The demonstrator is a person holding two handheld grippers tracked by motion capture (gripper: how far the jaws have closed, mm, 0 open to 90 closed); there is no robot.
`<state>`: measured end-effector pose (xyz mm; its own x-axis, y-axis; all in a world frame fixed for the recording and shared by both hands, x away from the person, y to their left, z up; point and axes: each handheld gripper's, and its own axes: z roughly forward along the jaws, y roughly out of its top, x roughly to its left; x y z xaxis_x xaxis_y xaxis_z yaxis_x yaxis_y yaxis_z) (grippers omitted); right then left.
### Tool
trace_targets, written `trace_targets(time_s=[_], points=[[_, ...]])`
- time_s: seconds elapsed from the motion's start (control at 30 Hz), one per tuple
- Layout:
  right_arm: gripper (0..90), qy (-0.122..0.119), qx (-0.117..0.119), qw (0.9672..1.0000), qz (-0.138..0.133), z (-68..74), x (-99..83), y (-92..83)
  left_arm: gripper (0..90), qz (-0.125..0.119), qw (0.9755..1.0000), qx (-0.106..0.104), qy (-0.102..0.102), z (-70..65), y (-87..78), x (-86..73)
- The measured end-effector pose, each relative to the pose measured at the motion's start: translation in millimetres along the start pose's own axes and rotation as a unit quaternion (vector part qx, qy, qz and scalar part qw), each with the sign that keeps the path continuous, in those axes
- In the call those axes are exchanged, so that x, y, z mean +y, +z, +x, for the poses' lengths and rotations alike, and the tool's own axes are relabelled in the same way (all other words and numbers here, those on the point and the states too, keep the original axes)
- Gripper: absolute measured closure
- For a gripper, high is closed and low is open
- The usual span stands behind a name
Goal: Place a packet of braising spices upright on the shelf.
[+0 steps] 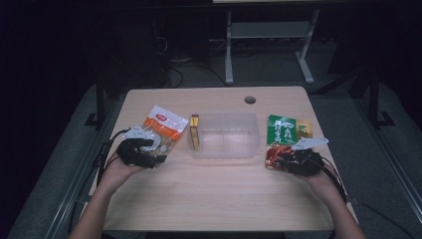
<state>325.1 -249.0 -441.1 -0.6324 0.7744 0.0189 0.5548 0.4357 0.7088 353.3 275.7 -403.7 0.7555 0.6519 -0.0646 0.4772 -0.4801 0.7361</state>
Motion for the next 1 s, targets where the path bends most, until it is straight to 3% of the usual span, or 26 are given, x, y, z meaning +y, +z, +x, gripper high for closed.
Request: trace_targets(time_s=[0.03, 0.1, 0.13, 0.53, 0.6, 0.7, 0.73, 0.77, 0.83, 0.87, 0.93, 1.0], points=[[82.7, 0.006, -0.011, 0.9999, -0.001, -9.1, 1.5, 1.4, 14.3, 0.002, 1.0000, -0.003, 0.004, -0.4, -0.4, -0.7], [86.1, 0.012, -0.017, 0.9998, -0.001, -13.5, 2.6, 1.9, 14.3, 0.000, 1.0000, -0.007, 0.001, -4.9, 0.4, -2.9], [89.8, 0.019, -0.025, 0.9995, -0.005, -23.5, 4.7, 4.3, 14.3, 0.005, 0.9999, -0.010, 0.007, -9.6, 0.9, -5.4], [89.9, 0.040, -0.075, 0.9963, 0.001, -77.5, 25.9, 29.0, 14.3, 0.007, 0.9994, -0.030, 0.018, -38.7, 6.2, -18.9], [89.9, 0.037, -0.087, 0.9955, 0.010, -88.5, 30.1, 37.6, 14.2, 0.016, 0.9989, -0.034, 0.027, -42.6, 8.2, -21.6], [89.9, 0.044, -0.092, 0.9947, 0.010, -96.6, 33.8, 43.0, 14.2, 0.023, 0.9985, -0.042, 0.027, -47.5, 12.3, -25.1], [89.9, 0.040, -0.097, 0.9944, 0.011, -101.2, 35.8, 46.0, 14.2, 0.023, 0.9984, -0.042, 0.030, -48.0, 13.9, -25.1], [89.9, 0.051, -0.091, 0.9946, -0.001, -109.9, 39.2, 52.1, 14.2, 0.023, 0.9985, -0.043, 0.027, -48.6, 14.9, -25.1], [90.0, 0.049, -0.099, 0.9939, 0.008, -113.4, 41.7, 56.0, 14.2, 0.026, 0.9982, -0.045, 0.031, -48.4, 16.4, -24.1], [89.9, 0.060, -0.096, 0.9935, -0.010, -121.0, 44.7, 61.7, 14.2, 0.026, 0.9982, -0.045, 0.030, -49.1, 17.6, -23.7], [90.0, 0.073, -0.094, 0.9929, -0.003, -124.6, 47.0, 66.0, 14.2, 0.029, 0.9979, -0.047, 0.035, -49.8, 19.4, -23.4], [90.0, 0.067, -0.101, 0.9926, 0.006, -129.7, 52.1, 75.6, 14.2, 0.031, 0.9979, -0.047, 0.033, -50.7, 20.3, -23.2]])
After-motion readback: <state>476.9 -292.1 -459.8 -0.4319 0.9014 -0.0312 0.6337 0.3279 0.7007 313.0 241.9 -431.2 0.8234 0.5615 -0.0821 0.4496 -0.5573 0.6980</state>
